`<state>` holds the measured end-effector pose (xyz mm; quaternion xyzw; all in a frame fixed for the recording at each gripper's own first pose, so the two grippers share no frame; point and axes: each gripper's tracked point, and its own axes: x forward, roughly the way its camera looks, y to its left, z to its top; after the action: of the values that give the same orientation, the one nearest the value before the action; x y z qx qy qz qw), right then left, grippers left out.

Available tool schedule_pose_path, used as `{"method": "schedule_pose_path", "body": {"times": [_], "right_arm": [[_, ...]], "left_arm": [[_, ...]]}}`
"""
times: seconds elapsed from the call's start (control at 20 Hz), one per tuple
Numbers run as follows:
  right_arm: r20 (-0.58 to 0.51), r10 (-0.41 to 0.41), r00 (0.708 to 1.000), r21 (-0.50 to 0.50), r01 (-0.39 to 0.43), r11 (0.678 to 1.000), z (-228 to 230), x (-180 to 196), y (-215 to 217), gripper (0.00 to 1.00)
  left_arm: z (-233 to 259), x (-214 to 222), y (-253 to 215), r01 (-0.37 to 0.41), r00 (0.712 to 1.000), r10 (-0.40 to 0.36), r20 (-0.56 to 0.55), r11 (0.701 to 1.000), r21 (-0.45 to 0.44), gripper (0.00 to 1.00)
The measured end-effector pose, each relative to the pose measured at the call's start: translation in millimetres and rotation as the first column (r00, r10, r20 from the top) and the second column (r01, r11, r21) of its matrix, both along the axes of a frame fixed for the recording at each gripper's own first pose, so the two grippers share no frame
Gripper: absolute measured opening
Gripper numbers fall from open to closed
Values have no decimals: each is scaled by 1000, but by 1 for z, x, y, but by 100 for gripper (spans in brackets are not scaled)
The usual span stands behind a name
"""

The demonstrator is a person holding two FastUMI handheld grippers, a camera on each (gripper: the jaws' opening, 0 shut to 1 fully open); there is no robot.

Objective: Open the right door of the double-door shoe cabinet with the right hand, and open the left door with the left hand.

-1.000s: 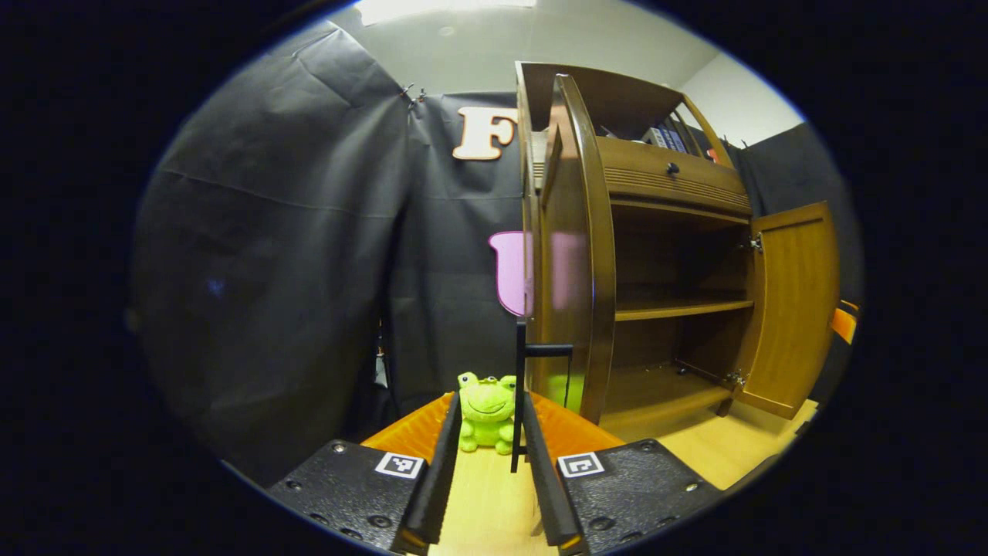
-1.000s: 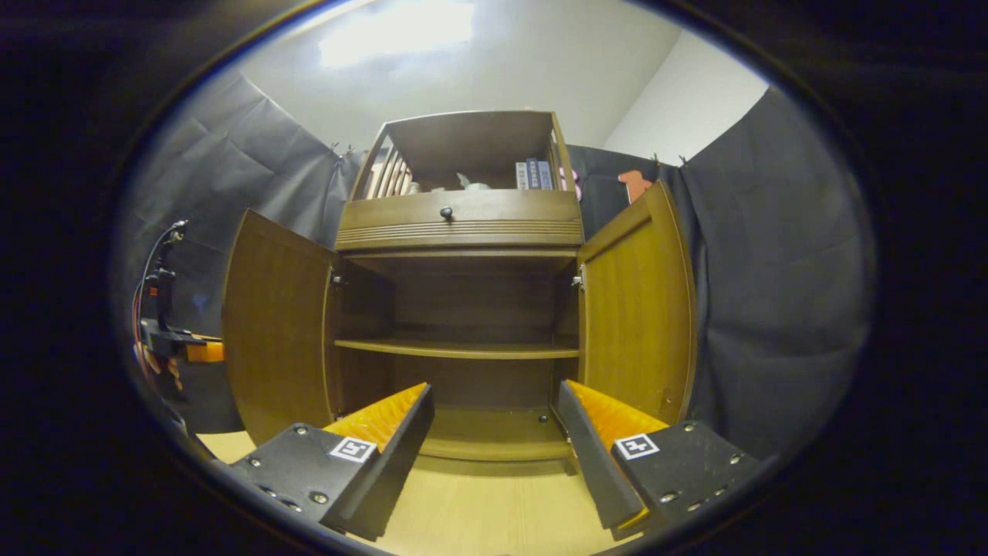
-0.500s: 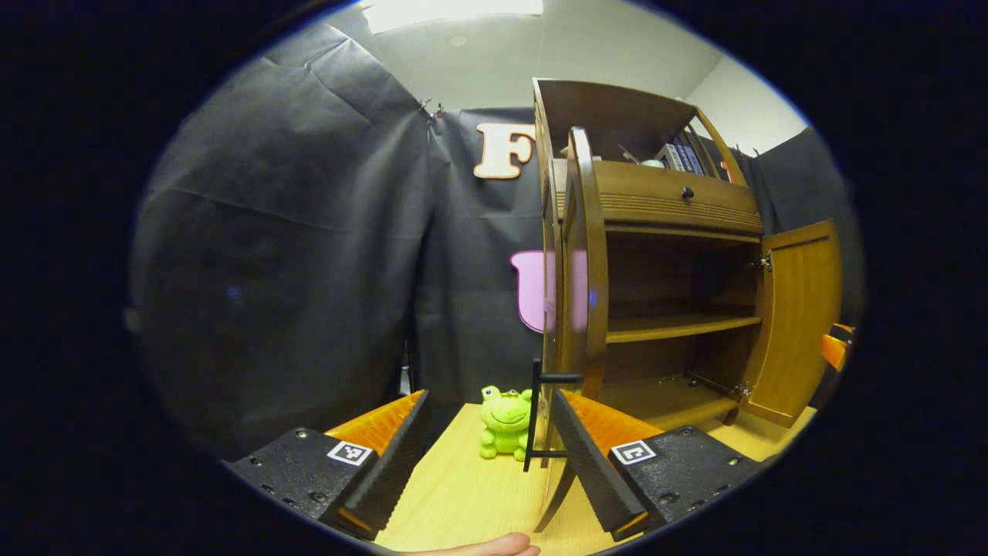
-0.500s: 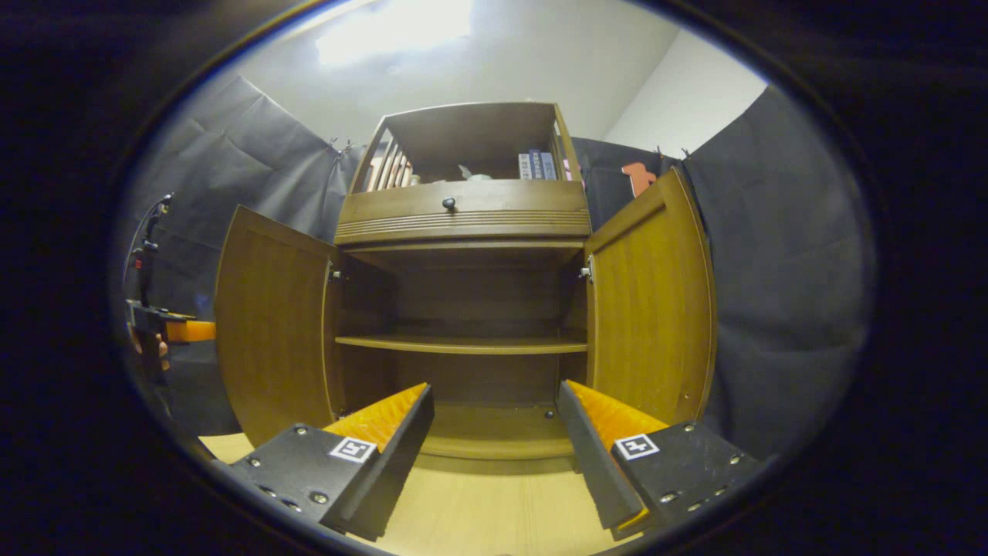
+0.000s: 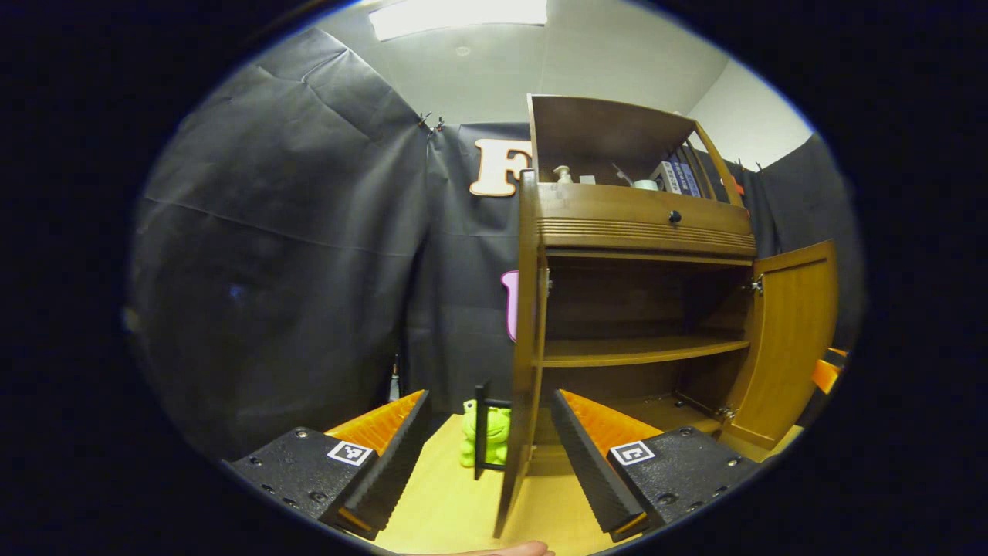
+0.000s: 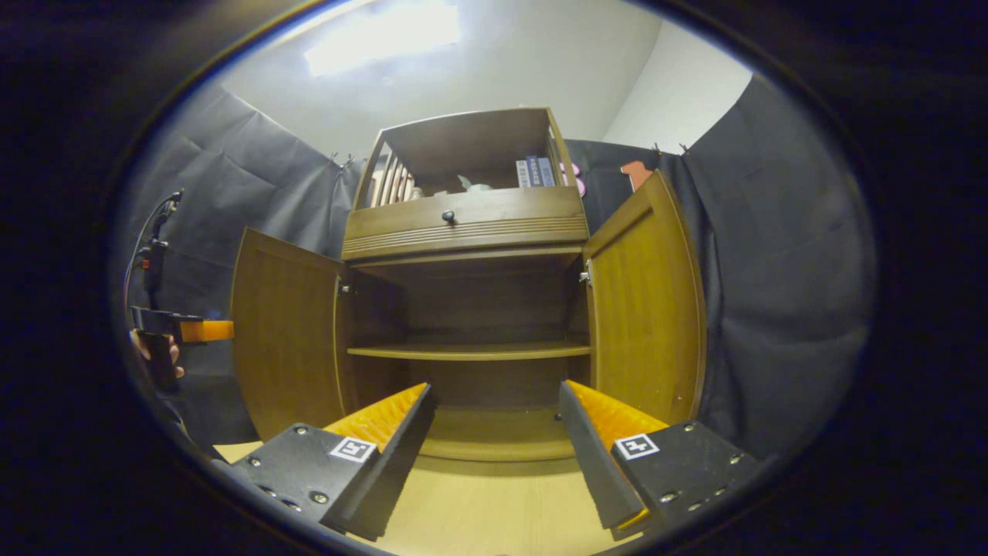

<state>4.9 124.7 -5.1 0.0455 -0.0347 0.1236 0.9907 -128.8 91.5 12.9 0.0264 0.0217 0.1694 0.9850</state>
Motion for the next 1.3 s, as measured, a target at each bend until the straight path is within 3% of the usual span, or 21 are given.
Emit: {"method": "schedule_pose_path", "body": {"times": [0.3,0.5,0.65,0.75,0.8,1.05,1.1,1.2,1.3], "right_arm": [[4,-46,999,-84,46,995,6,8,-17,96],[-9,-40,999,-92,39,995,2,12,-15,96],[-31,-37,999,-110,33,993,-8,16,-12,96],[-47,-36,998,-117,31,993,-13,18,-10,96],[-51,-39,998,-114,33,993,-15,18,-11,97],[-37,-63,997,-70,61,996,-2,15,-14,96],[-34,-74,997,-64,72,995,1,15,-17,97],[-17,-67,998,-55,66,996,11,11,-14,97],[-6,-49,999,-58,49,997,20,7,-11,96]], "left_arm": [[1,24,-43,41,999,-41,11,999,-14,93],[3,30,-41,-60,998,60,0,996,71,99],[4,31,-47,-80,997,79,7,995,63,99],[0,32,-63,-50,999,50,5,998,31,99],[-1,31,-69,-42,999,42,5,999,22,92],[-3,40,-117,41,999,-41,4,999,21,96],[-6,43,-125,53,999,-53,-1,998,20,92],[-14,50,-145,90,996,-90,-15,996,12,96],[-21,57,-162,120,992,-119,-29,993,15,92]]}}
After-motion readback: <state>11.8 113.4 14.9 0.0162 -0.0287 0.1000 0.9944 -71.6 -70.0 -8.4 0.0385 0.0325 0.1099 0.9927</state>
